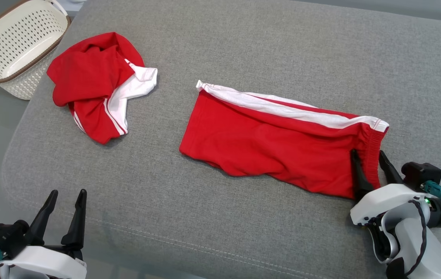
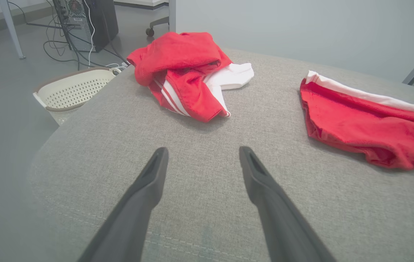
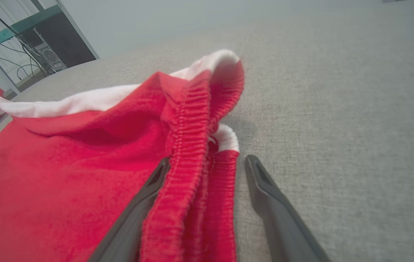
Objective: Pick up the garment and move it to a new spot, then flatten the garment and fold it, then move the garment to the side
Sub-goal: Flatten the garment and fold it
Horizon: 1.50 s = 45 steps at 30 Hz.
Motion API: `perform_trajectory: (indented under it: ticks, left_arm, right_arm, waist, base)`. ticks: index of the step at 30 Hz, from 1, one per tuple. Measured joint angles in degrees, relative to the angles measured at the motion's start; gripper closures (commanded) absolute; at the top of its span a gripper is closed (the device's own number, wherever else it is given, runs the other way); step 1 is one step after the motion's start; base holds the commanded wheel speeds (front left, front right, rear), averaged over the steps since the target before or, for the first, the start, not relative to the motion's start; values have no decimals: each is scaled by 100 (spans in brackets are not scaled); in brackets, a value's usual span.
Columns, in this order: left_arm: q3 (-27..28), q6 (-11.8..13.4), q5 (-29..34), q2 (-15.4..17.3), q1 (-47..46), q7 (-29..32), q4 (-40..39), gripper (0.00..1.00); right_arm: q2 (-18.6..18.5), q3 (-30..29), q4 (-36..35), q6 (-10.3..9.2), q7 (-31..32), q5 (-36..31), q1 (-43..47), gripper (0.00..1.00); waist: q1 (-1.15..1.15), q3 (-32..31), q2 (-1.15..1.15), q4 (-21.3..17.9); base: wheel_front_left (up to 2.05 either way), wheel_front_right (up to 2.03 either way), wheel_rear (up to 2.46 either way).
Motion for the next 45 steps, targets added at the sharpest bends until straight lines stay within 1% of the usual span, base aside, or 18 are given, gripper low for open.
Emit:
perform_trajectory:
  ticks: [4,5,6,7,8,9,10,14,18,23,29,31,33,35,36,39,42,45]
  left_arm:
    - [-63,0,-10,21,-76,0,-2,0]
    - [-83,0,-19,29,-91,0,-1,0]
    - [-101,0,-37,34,-96,0,0,0]
    - [-130,0,-57,47,-96,0,11,0]
    - [-140,0,-57,53,-96,0,20,0]
    - [-147,0,-57,54,-96,0,27,0]
    - [-154,0,-57,55,-96,0,40,0]
    - [-172,0,-57,41,-94,0,94,0]
    - [-176,0,-55,4,-55,0,116,0]
    - [-183,0,-34,-62,20,0,115,0]
    - [-193,0,55,-180,162,0,93,0]
    - [-194,0,66,-202,194,0,96,0]
    - [-204,0,70,-224,194,0,94,0]
    - [-234,0,73,-248,194,0,97,0]
    - [-281,0,76,-252,194,0,96,0]
    - [-653,-1,63,-220,195,1,24,0]
    - [-886,-1,18,-185,194,1,-19,0]
    - [-1039,0,-31,-129,190,1,-32,0]
  right_arm:
    - [-100,328,240,-10,-57,349,-165,0]
    - [-125,407,330,-27,-68,419,-232,2]
    - [-155,488,405,-45,-74,478,-298,15]
    - [-210,660,546,-49,-74,644,-421,42]
    - [-230,748,620,-49,-75,700,-477,65]
    - [-242,820,673,-51,-76,769,-527,84]
    - [-244,886,714,-51,-75,811,-563,100]
    - [-175,971,770,-49,-60,894,-586,100]
    - [-68,657,692,-43,-10,866,-511,100]
    - [47,-22,557,-40,22,377,-264,100]
    - [43,-988,364,-40,23,-569,-71,100]
    - [37,-1123,282,-40,23,-818,-45,100]
    - [38,-1106,179,-40,23,-884,-48,100]
    - [27,-877,120,-41,23,-769,-71,100]
    - [15,-669,107,-41,23,-628,-106,100]
    - [-8,224,-5,-41,93,8,-259,100]
    - [-7,1190,-176,-41,297,686,-423,100]
    - [1,1900,-213,-41,386,1254,-563,100]
  waist:
    - [0,40,0,33]
    - [0,46,0,49]
    - [0,48,0,68]
    - [0,48,0,109]
    - [0,43,0,129]
    - [0,36,0,148]
    - [0,25,0,161]
    - [0,-51,0,178]
    - [0,-178,0,126]
    - [0,-359,0,-26]
    - [0,-535,0,-274]
    - [0,-573,0,-361]
    - [0,-599,0,-437]
    - [0,-618,0,-491]
    - [0,-626,0,-506]
    - [0,-636,0,-502]
    - [0,-628,0,-423]
    - [0,-621,0,-280]
  base:
    - [0,0,0]
    - [0,0,0]
    - [0,0,0]
    - [0,0,0]
    - [0,0,0]
    - [0,0,0]
    - [0,0,0]
    - [0,0,0]
    - [0,0,0]
    - [0,0,0]
    - [0,0,0]
    - [0,0,0]
    - [0,0,0]
    - [0,0,0]
    - [0,0,0]
    - [0,0,0]
    - [0,0,0]
    - [0,0,0]
